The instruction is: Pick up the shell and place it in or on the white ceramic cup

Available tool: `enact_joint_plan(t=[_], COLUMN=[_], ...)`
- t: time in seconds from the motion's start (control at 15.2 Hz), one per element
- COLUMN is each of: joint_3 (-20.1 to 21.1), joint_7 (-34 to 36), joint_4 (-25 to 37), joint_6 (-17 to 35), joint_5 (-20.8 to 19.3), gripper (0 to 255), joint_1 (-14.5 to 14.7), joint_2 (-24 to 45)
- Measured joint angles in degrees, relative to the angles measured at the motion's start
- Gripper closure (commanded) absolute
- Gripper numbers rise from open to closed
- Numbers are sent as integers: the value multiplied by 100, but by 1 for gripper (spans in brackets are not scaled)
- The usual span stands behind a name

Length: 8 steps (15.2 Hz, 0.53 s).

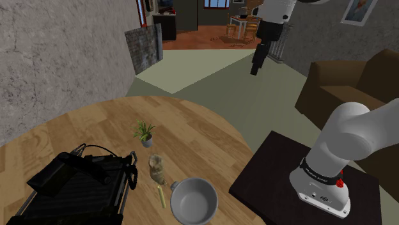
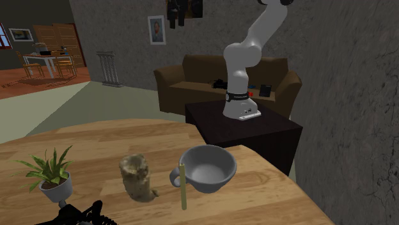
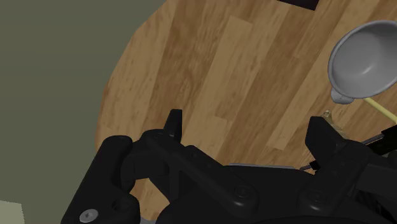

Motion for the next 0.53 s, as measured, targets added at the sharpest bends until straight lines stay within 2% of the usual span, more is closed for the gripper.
enact_joint_plan(t=[0.2, 0.53], joint_3=[172, 710], joint_7=[183, 759], joint_4=[-112, -435], joint_6=[184, 861], joint_5=[87, 320], gripper=[0, 0], joint_1=[40, 144], joint_2=[52, 329])
